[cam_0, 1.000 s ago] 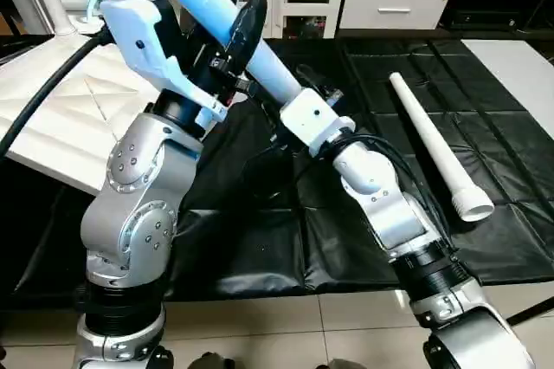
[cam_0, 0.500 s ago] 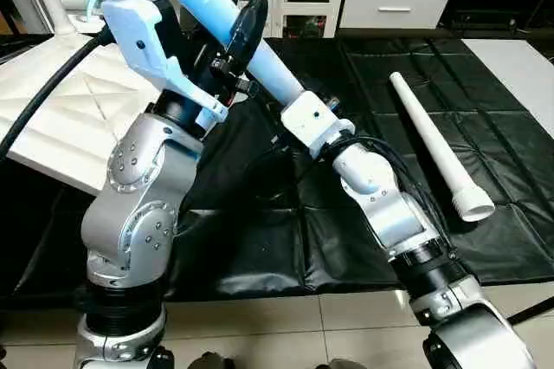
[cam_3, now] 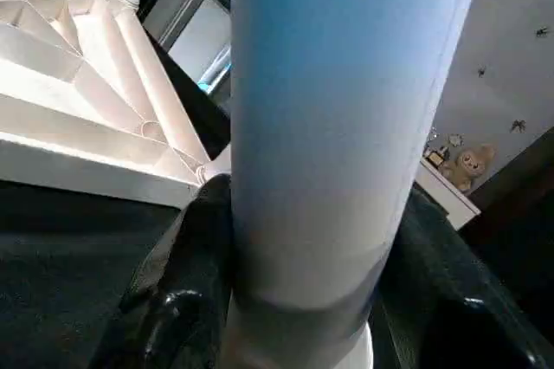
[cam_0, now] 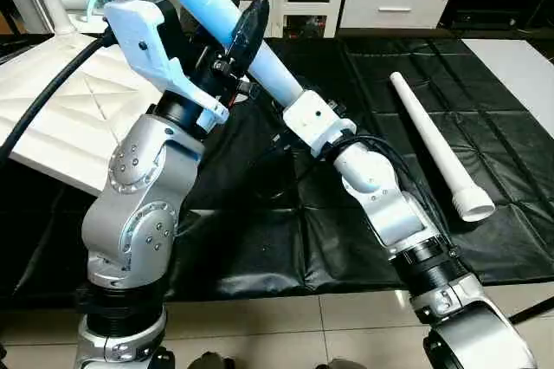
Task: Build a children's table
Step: Pick table leg
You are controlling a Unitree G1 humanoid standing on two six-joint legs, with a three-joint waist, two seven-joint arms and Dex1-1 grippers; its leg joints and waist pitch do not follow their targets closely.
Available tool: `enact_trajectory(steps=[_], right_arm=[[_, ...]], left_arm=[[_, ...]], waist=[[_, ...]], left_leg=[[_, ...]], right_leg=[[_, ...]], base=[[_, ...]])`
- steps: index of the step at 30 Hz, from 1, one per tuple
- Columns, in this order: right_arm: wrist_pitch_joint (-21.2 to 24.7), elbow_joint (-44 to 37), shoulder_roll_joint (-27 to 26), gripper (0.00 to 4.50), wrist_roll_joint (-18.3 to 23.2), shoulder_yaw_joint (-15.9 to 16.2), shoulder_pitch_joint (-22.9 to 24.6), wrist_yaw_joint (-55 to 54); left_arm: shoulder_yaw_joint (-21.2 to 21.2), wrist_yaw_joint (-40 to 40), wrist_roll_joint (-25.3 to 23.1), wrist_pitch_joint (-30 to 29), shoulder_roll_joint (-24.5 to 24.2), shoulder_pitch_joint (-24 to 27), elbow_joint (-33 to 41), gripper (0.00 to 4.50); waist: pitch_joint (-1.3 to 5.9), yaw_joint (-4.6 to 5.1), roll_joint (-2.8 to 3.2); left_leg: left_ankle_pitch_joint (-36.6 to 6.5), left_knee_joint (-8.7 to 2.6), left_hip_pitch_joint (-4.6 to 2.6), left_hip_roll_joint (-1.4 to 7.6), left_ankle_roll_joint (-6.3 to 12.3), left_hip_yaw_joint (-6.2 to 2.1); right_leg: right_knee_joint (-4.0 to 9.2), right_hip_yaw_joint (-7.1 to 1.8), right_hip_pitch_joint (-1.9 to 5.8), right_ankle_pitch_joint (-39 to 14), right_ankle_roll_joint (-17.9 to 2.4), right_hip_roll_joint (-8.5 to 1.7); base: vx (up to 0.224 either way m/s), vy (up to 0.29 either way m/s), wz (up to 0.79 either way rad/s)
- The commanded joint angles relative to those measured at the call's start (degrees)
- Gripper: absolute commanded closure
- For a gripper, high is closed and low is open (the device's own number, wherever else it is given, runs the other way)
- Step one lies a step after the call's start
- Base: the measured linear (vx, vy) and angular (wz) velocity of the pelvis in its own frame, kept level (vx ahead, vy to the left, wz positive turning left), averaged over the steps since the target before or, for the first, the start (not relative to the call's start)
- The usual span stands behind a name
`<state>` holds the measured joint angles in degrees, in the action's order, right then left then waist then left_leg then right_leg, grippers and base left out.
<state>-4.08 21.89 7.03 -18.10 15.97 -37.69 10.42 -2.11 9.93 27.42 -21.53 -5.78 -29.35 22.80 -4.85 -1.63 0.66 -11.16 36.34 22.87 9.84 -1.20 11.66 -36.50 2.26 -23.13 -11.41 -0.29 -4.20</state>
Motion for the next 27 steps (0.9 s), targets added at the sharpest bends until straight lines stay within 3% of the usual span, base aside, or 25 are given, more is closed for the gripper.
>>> enact_trajectory(steps=[1,10,11,13,15,17,19,20,21,22,24,26,27], right_arm=[[-0.4,0.85,0.18,2.61,0.34,-0.66,-0.98,0.15],[-1.11,1.57,0.48,2.62,0.96,-0.73,-0.85,1.12],[-1.11,1.57,0.48,2.62,0.96,-0.73,-0.85,1.12],[-0.75,1.57,0.47,2.62,1.79,-1.2,-0.51,1.57],[1.28,2.34,0.4,2.62,5.76,-4.45,0.18,2.6],[2.17,3.17,0.73,2.62,7.72,-6.49,0.13,2.8],[2.72,3.63,0.99,2.62,8.9,-7.81,0.06,2.87],[3.25,4.22,1.31,2.62,10.17,-9.25,-0.07,2.95],[3.25,4.22,1.31,2.62,10.17,-9.25,-0.07,2.95],[3.56,5.69,2.4,2.62,11.72,-11.27,-0.63,3.26],[3.97,6.97,3.78,2.62,13.33,-13.39,-1.1,3.82],[7.21,5.43,5.68,2.62,19.96,-18.9,-0.86,7.17],[10.94,1.9,6.25,2.62,24.46,-21.51,-0.03,9.81]], left_arm=[[0.98,1.09,1.32,-0.37,0.3,-0.01,2.47,2.83],[0.93,0.62,1.16,-1.29,0.07,0.9,3.21,2.83],[0.93,0.62,1.16,-1.29,0.07,0.9,3.21,2.27],[0.47,0.36,2.14,-2.21,0.2,1.14,3.2,2.13],[-0.63,0.25,2.64,-3.23,-0.67,1.96,3.24,1.96],[-1.16,0.34,2.96,-3.61,-1.08,2.39,3.39,1.76],[-1.51,0.31,3.25,-3.88,-1.27,2.68,3.58,1.61],[-1.86,0.28,3.56,-4.15,-1.43,2.98,3.74,1.42],[-1.86,0.28,3.56,-4.15,-1.43,2.98,3.74,1.42],[-2.29,0.11,3.42,-4.58,-1.93,3.4,4.05,1.35],[-2.83,-0.12,3.5,-5.36,-2.55,4.18,4.84,1.21],[-4.88,-1.99,1.63,-9.28,-5.76,6.71,5.17,0.97],[-5.83,-3.12,-0.5,-11.11,-7.85,7.92,4.2,0.97]], waist=[[4.5,0.32,1.02],[4.69,0.17,0.67],[4.7,0.18,0.72],[4.69,0.18,0.67],[4.59,0.12,0.77],[4.27,0.13,0.38],[4.32,0.06,0.55],[4.3,0.12,0.12],[4.33,0.09,0.27],[4.01,0.2,-0.38],[4.07,0.1,-0.19],[4.06,0.11,-0.03],[4.06,0.11,-0.03]], left_leg=[[-13.8,-5.11,-1.98,3.02,-3.87,-1.87],[-11.93,-4.9,-1.91,3.07,-3.11,-1.76],[-11.81,-4.89,-1.88,3.09,-3.1,-1.78],[-11.91,-4.83,-1.94,3.02,-2.96,-1.68],[-12.45,-4.9,-1.93,3.06,-2.83,-1.75],[-12.96,-5.04,-1.92,3.11,-2.58,-1.73],[-13.08,-4.98,-2.03,3.03,-2.69,-1.68],[-12.3,-5.0,-1.89,2.99,-2.74,-1.7],[-12.02,-4.97,-1.86,2.98,-2.66,-1.74],[-12.04,-5.03,-1.81,2.98,-2.33,-1.6],[-11.65,-4.92,-1.86,3.01,-1.83,-1.64],[-10.6,-4.84,-1.83,2.95,-1.24,-1.61],[-10.6,-4.84,-1.83,2.95,-1.24,-1.61]], right_leg=[[3.8,-2.44,2.11,-2.36,-11.04,-2.93],[3.66,-2.48,2.3,-1.25,-11.39,-3.01],[3.56,-2.47,2.34,-1.11,-11.41,-3.0],[3.6,-2.49,2.28,-1.31,-11.43,-2.99],[3.64,-2.51,2.24,-1.82,-11.47,-3.0],[3.84,-2.51,2.09,-2.65,-11.38,-2.92],[3.86,-2.5,2.06,-3.2,-11.35,-2.9],[3.87,-2.45,2.2,-2.94,-11.13,-2.83],[3.75,-2.47,2.25,-2.82,-11.16,-2.95],[4.02,-2.51,2.08,-3.16,-10.94,-2.92],[3.82,-2.53,2.19,-3.57,-11.08,-3.14],[3.8,-2.46,2.2,-2.98,-10.86,-2.88],[3.8,-2.46,2.2,-2.98,-10.86,-2.88]], base=[[0.0,0.0,0.0],[0.0,0.0,0.0],[0.0,0.0,0.0],[0.0,0.0,0.0],[0.0,0.0,0.0],[0.0,0.0,0.0],[0.0,0.0,0.0],[0.0,0.0,0.0],[0.0,0.0,0.0],[0.0,0.0,0.0],[0.0,0.0,0.0],[0.0,0.0,0.0],[0.0,0.0,0.0]])
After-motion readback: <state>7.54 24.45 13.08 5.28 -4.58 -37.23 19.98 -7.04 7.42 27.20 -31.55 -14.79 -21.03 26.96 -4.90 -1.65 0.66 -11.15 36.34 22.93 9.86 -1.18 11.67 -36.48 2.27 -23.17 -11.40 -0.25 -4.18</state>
